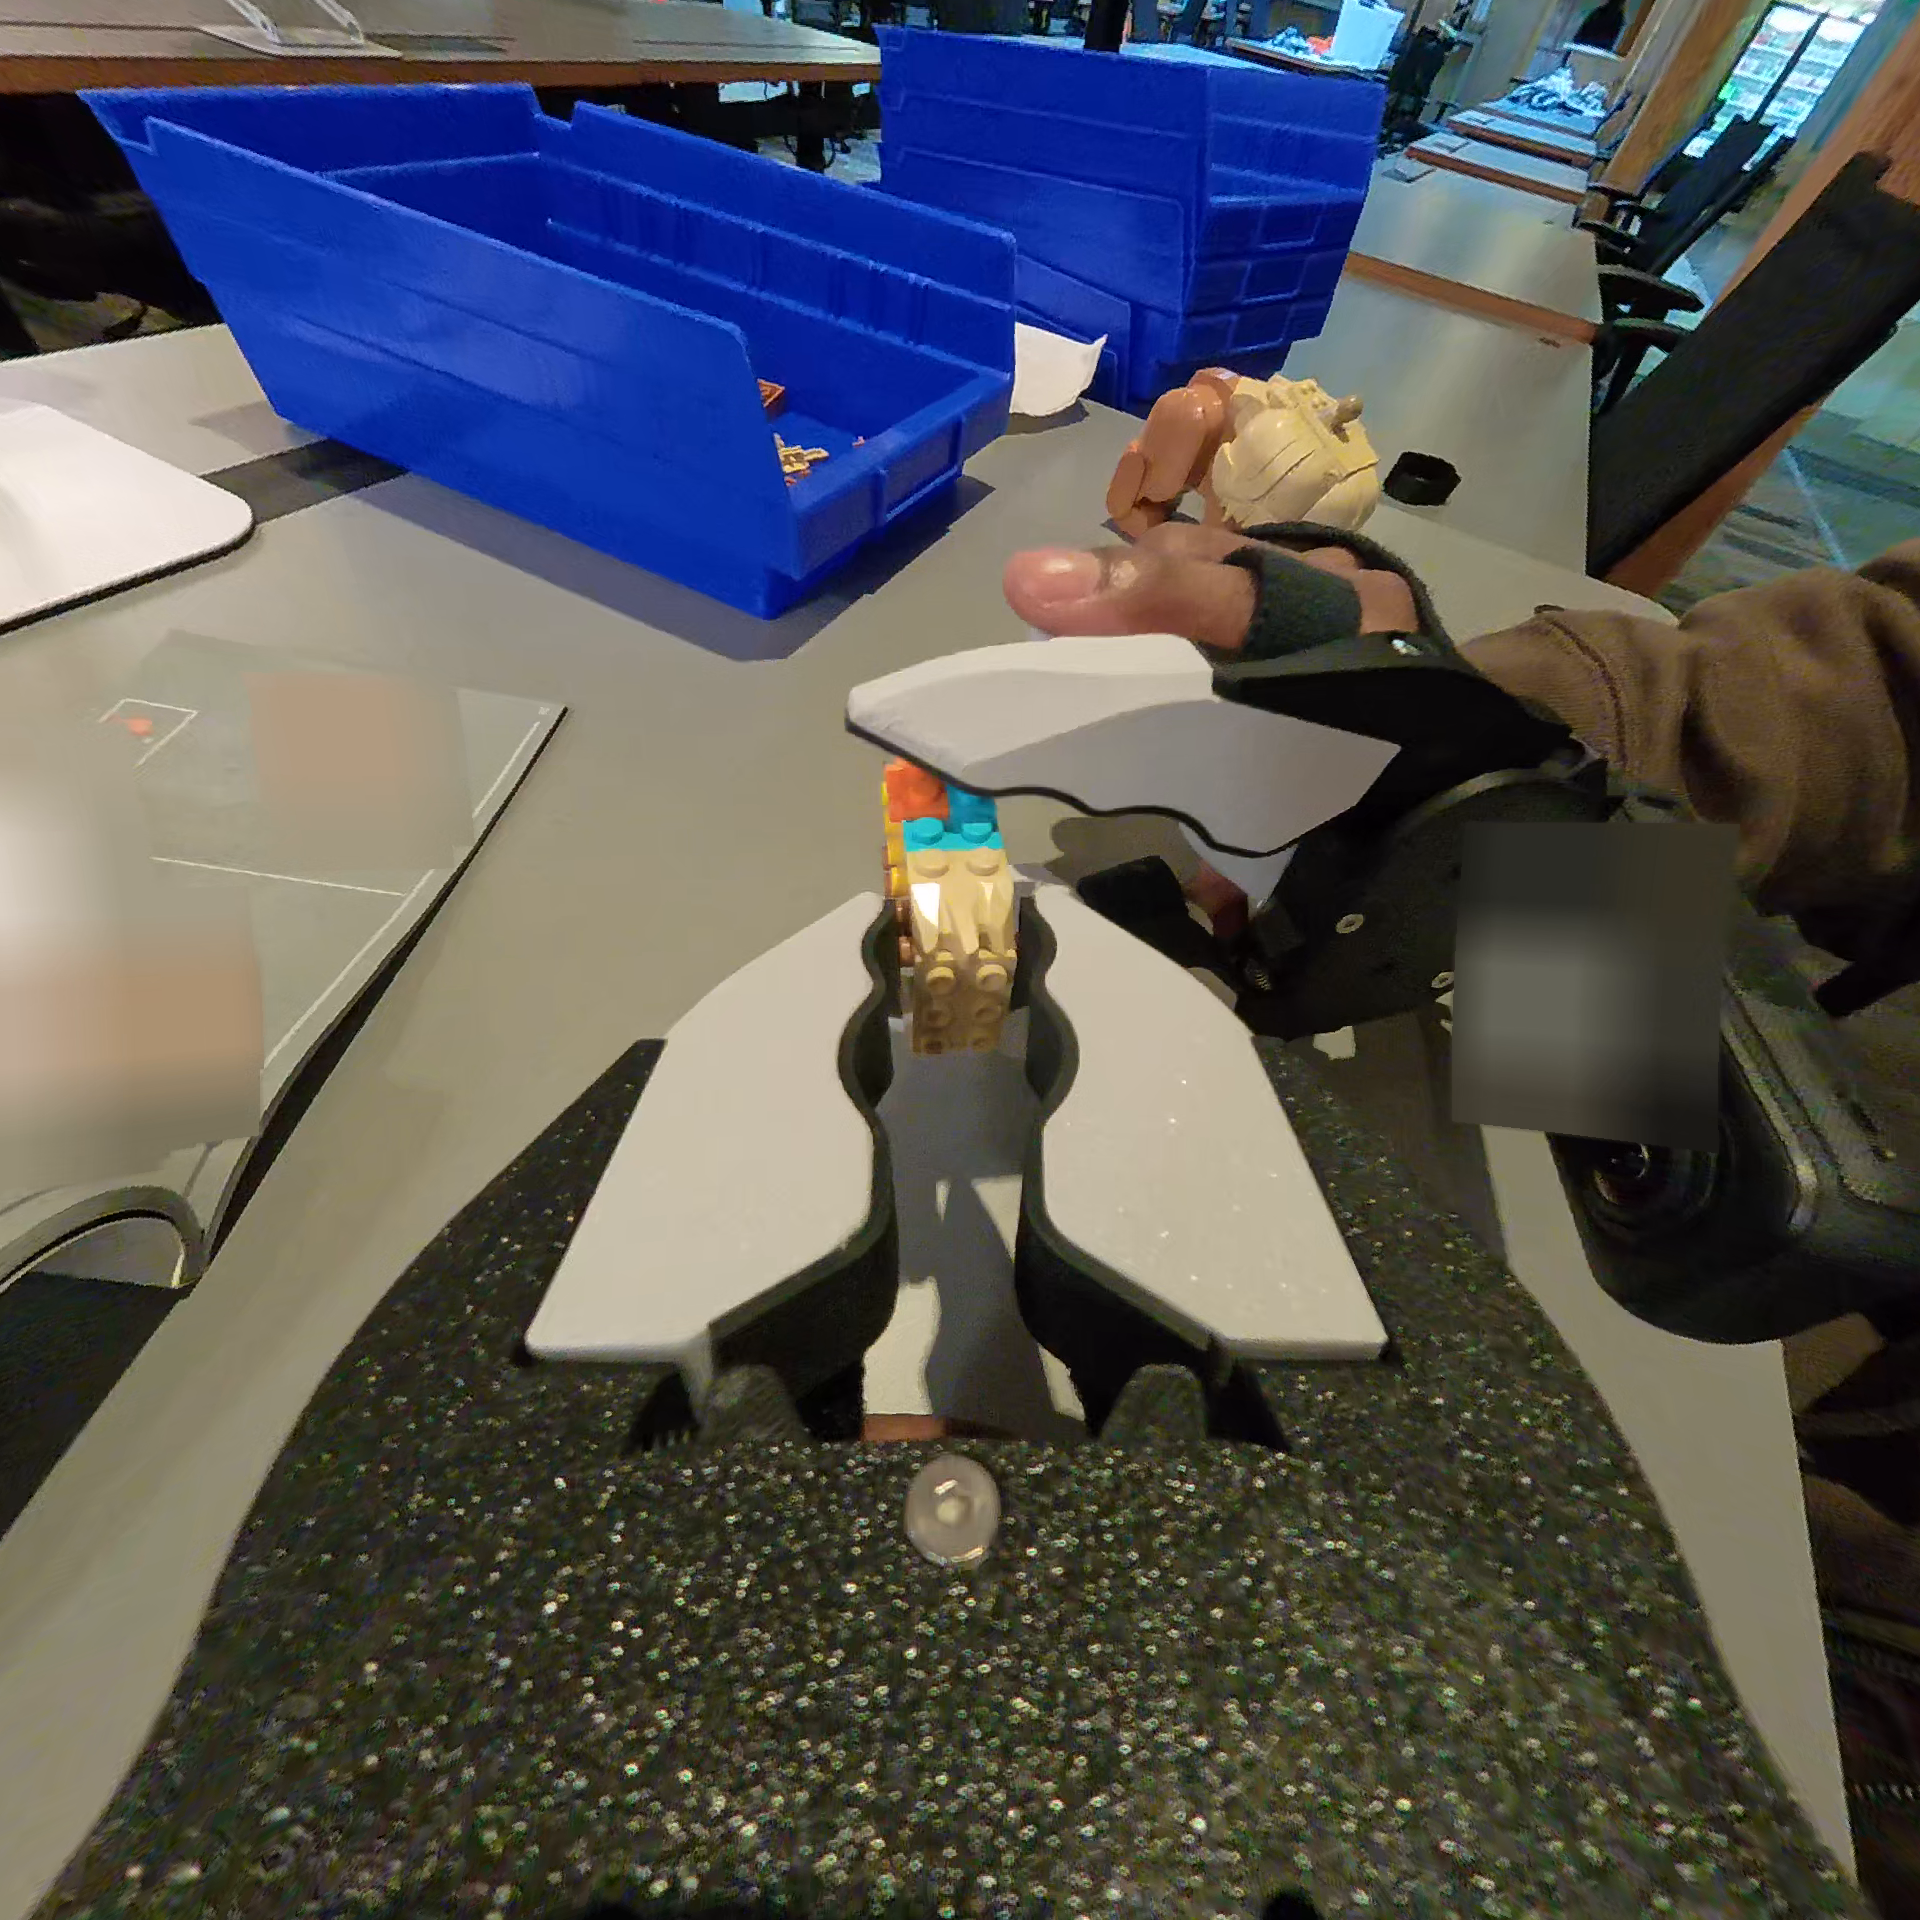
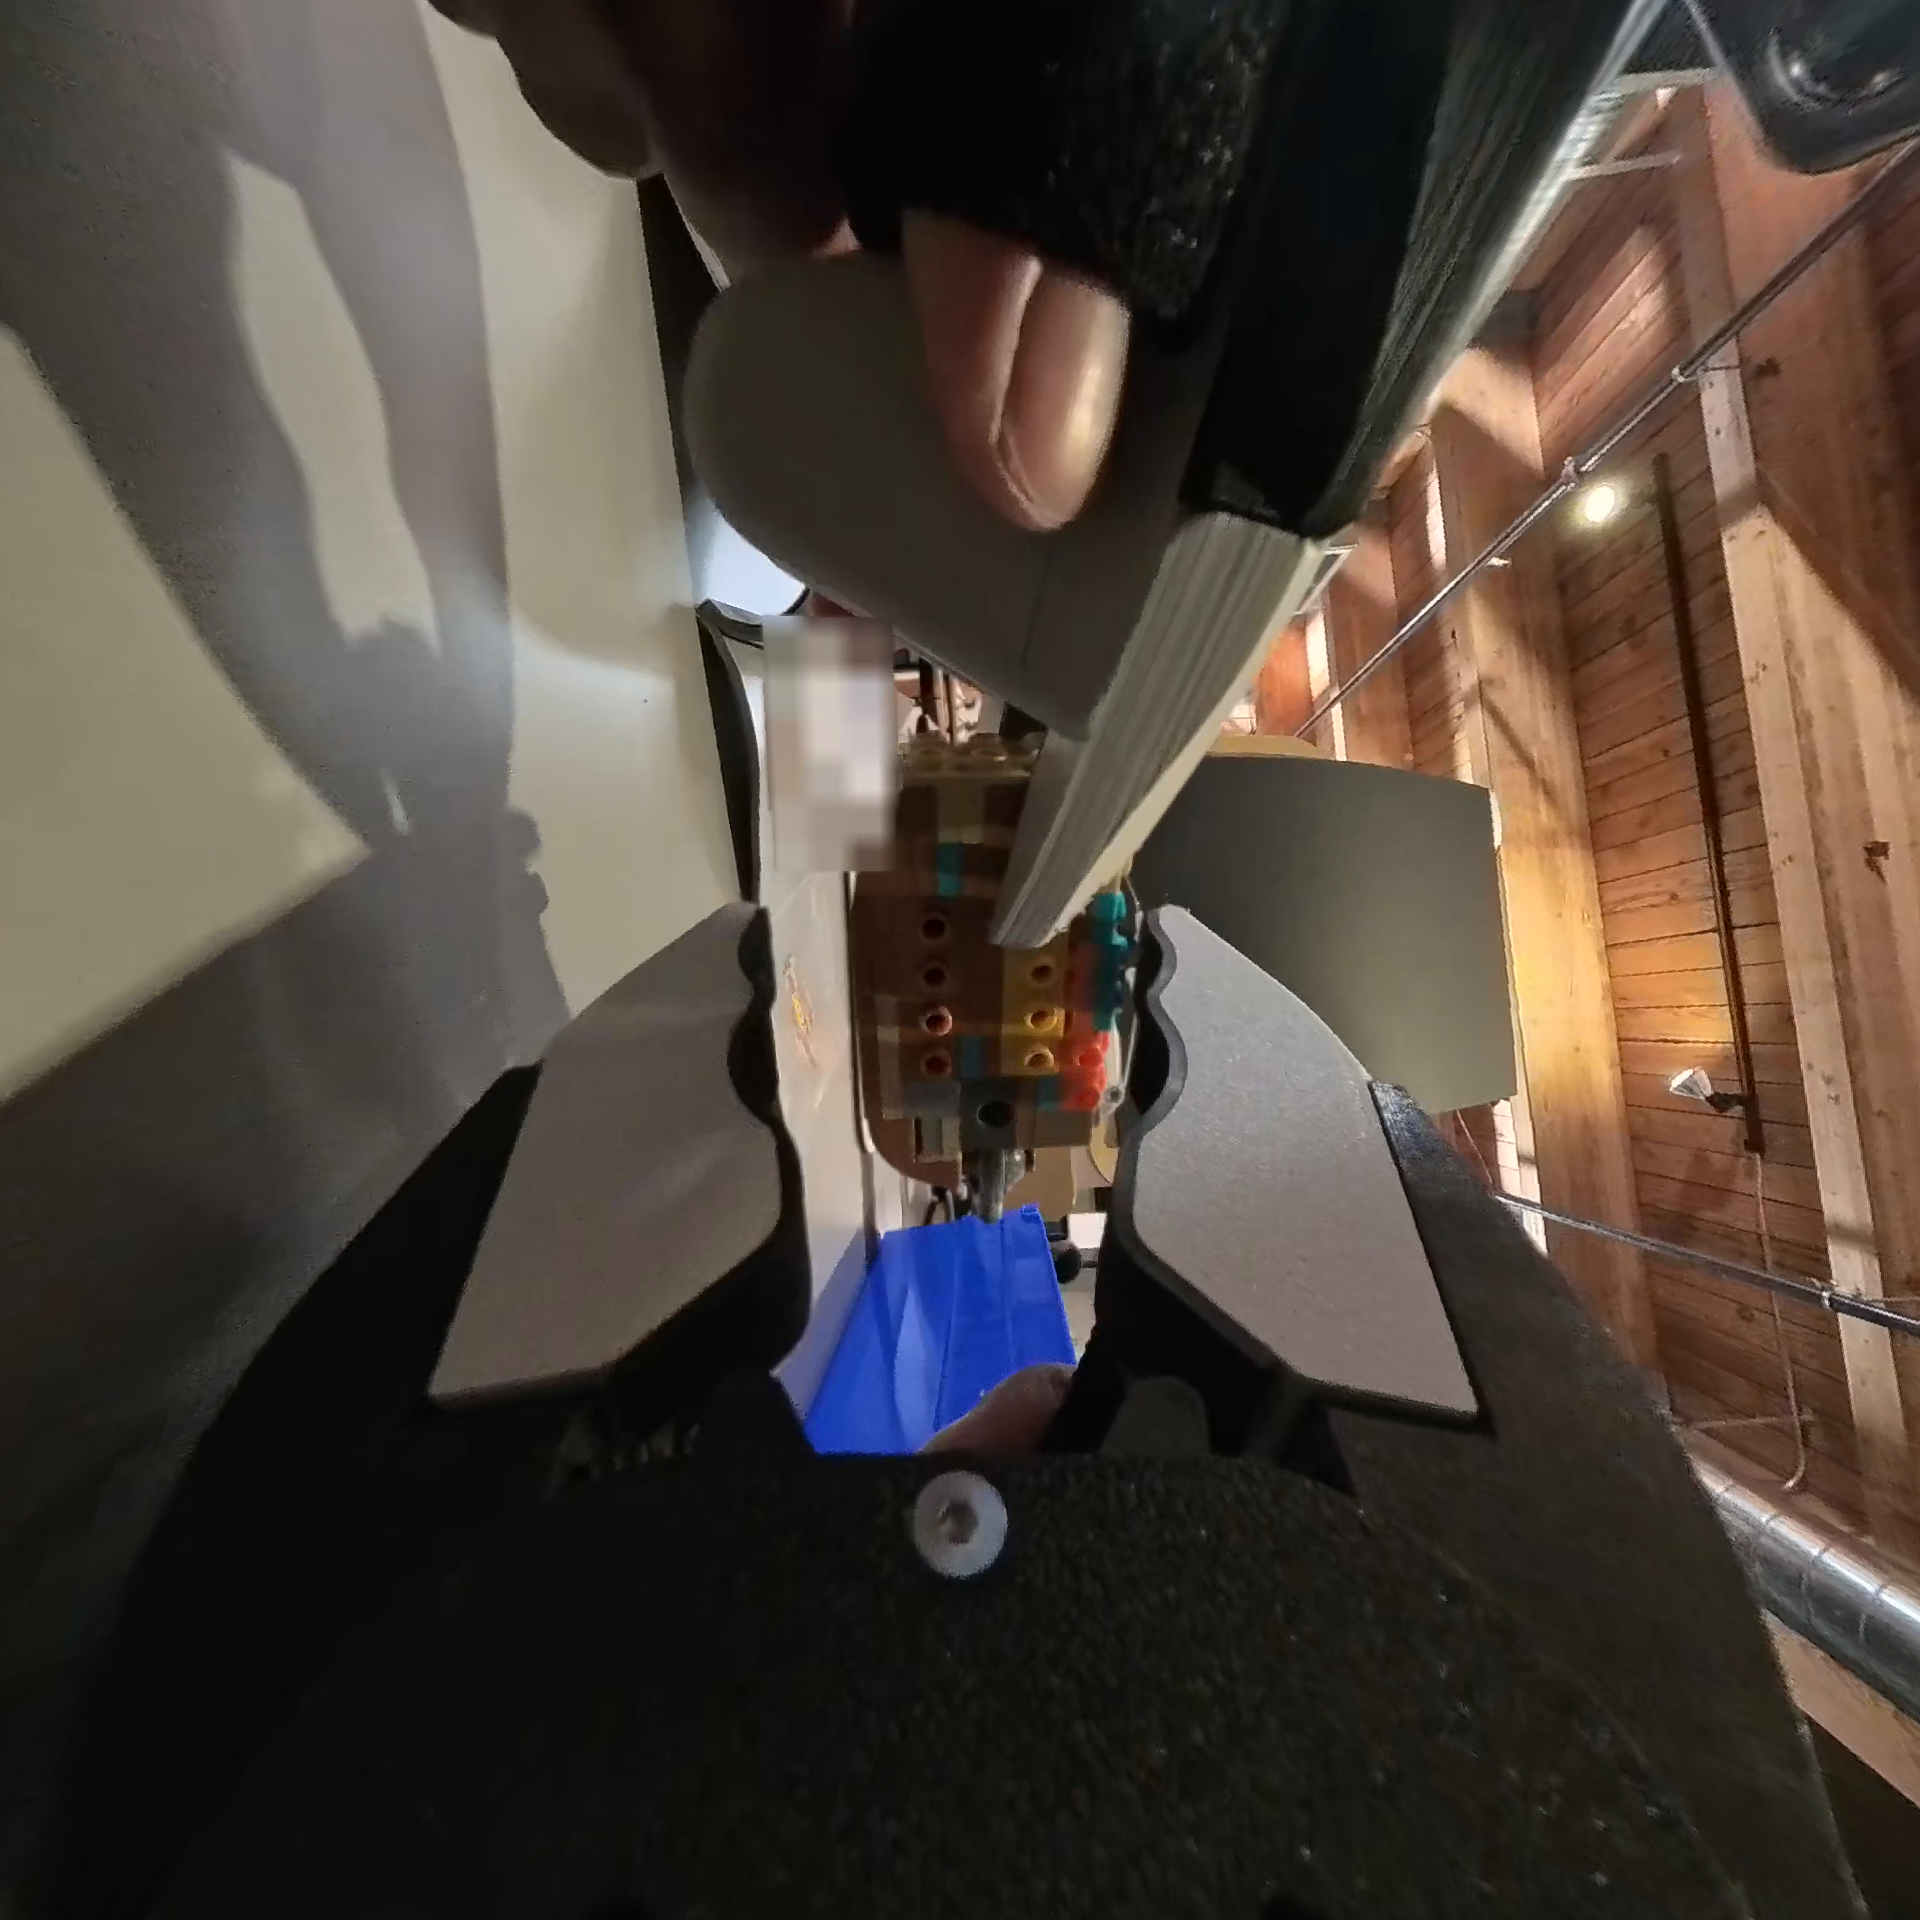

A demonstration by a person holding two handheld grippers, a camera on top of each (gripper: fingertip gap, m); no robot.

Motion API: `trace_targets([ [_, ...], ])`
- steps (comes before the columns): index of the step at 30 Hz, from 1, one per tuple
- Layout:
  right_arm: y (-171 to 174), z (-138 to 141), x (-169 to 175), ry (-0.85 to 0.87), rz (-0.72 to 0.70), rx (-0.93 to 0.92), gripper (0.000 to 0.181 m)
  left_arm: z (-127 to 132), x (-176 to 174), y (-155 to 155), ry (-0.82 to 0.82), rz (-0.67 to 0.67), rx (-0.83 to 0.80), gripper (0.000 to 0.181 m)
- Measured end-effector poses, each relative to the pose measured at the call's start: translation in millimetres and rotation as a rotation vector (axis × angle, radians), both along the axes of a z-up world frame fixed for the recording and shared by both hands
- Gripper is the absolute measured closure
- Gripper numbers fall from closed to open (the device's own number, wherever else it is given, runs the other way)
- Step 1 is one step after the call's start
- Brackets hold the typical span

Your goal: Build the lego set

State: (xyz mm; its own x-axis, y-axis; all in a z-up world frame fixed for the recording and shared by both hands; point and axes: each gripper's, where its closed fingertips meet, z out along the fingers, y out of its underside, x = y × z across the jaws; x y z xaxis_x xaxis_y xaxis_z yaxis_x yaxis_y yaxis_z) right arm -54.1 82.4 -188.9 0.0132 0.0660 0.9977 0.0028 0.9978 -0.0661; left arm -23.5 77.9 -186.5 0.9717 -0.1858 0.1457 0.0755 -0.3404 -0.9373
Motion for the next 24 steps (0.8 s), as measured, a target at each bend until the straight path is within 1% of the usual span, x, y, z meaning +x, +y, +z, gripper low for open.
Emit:
trace_targets([
  [2, -1, 2, 1, 0.014, 0.008, 0.008, 0.121, 1, 2, 0, 0.008, -0.007, 0.005, 0.159],
  [4, -1, 5, 3, 0.027, 0.01, 0.01, 0.133, -1, 2, 0, 0.028, -0.008, -0.001, 0.159],
  [12, 0, 8, 6, 0.02, 0.0, 0.01, 0.134, 2, 5, 1, 0.05, -0.019, 0.022, 0.159],
  [24, -1, 9, 13, -0.025, 0.027, -0.017, 0.136, 6, 11, 0, 0.059, -0.05, 0.049, 0.159],
])
